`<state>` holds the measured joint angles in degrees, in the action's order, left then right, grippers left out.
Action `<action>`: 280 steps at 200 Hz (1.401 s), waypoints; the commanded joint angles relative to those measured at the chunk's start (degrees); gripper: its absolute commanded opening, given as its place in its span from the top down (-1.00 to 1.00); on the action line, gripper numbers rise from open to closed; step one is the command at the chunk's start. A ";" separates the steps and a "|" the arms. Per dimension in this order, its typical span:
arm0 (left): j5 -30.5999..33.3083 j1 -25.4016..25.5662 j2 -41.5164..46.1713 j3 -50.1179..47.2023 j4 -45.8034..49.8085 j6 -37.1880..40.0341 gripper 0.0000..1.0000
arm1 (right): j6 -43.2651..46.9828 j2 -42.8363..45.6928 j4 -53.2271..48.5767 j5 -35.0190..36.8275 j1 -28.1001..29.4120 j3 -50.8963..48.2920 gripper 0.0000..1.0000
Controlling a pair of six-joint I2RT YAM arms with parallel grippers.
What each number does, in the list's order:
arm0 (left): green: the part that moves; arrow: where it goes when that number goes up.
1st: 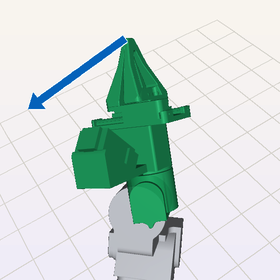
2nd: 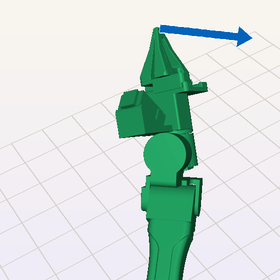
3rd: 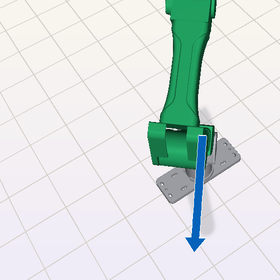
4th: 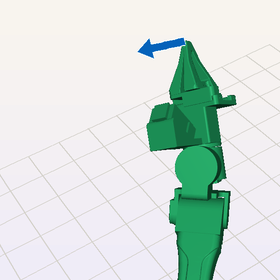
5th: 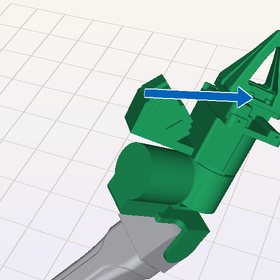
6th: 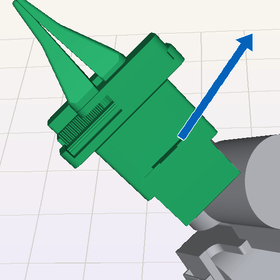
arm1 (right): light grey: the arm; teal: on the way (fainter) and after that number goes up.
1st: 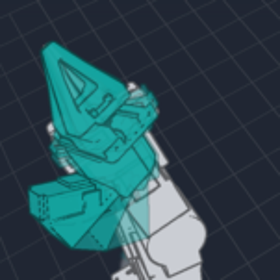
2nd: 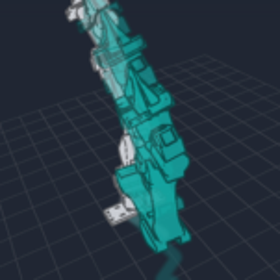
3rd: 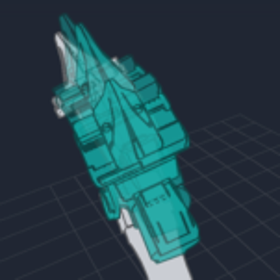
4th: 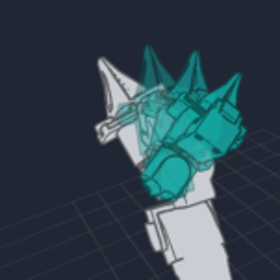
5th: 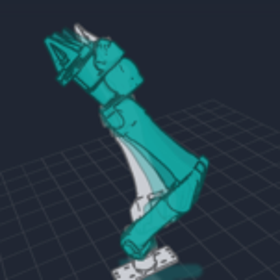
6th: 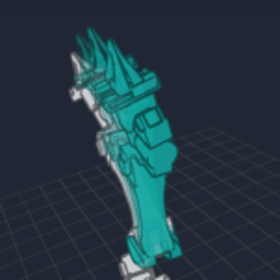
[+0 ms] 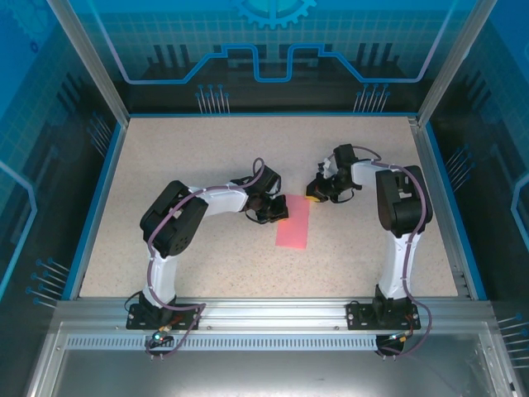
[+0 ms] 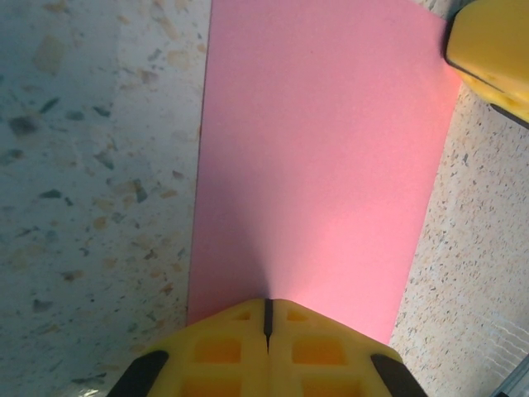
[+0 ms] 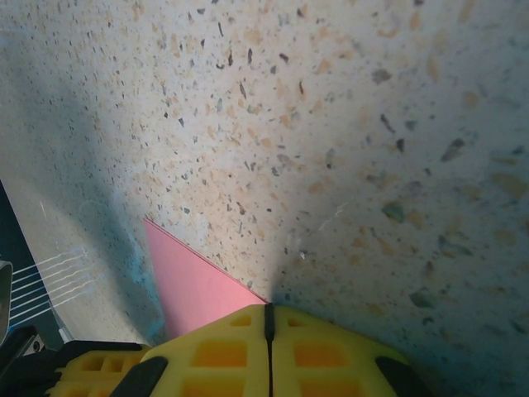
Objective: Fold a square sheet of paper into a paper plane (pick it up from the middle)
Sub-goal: Fold the square sheet of paper in half at the center of the table.
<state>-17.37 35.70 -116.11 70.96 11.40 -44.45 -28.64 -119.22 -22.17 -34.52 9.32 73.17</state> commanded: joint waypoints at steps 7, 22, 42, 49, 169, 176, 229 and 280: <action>2.95 0.42 -1.04 -1.79 6.70 1.35 1.00 | 0.29 1.88 -1.54 0.10 -0.26 -0.45 0.88; 2.91 0.42 -1.03 -1.89 6.71 1.38 1.00 | 0.41 4.65 -1.63 -0.18 -0.27 -1.37 0.86; 2.91 0.42 -0.78 -2.05 6.54 1.36 1.00 | -0.37 7.08 0.00 -1.88 0.22 -3.74 0.86; 2.91 0.42 -0.75 -2.06 6.58 1.34 1.00 | -0.78 7.55 0.70 -2.05 0.50 -4.79 0.85; 3.12 0.42 -0.50 -2.05 6.88 1.38 1.00 | -1.63 11.83 5.54 -1.60 3.10 -14.34 0.82; 3.08 0.42 -0.50 -2.05 6.80 1.23 1.00 | -1.76 12.79 5.79 -2.22 3.32 -15.07 0.82; 3.21 0.42 -0.34 -1.83 7.31 1.56 1.00 | -2.99 17.34 8.24 -1.54 6.40 -21.94 0.82; 3.04 0.41 -0.48 -1.37 7.36 1.59 1.00 | -3.27 15.38 10.02 -1.05 7.03 -25.68 0.82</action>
<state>-17.15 35.75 -115.98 70.96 11.68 -44.42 -31.55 -102.83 -13.08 -35.46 15.51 48.38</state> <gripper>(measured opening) 0.047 0.092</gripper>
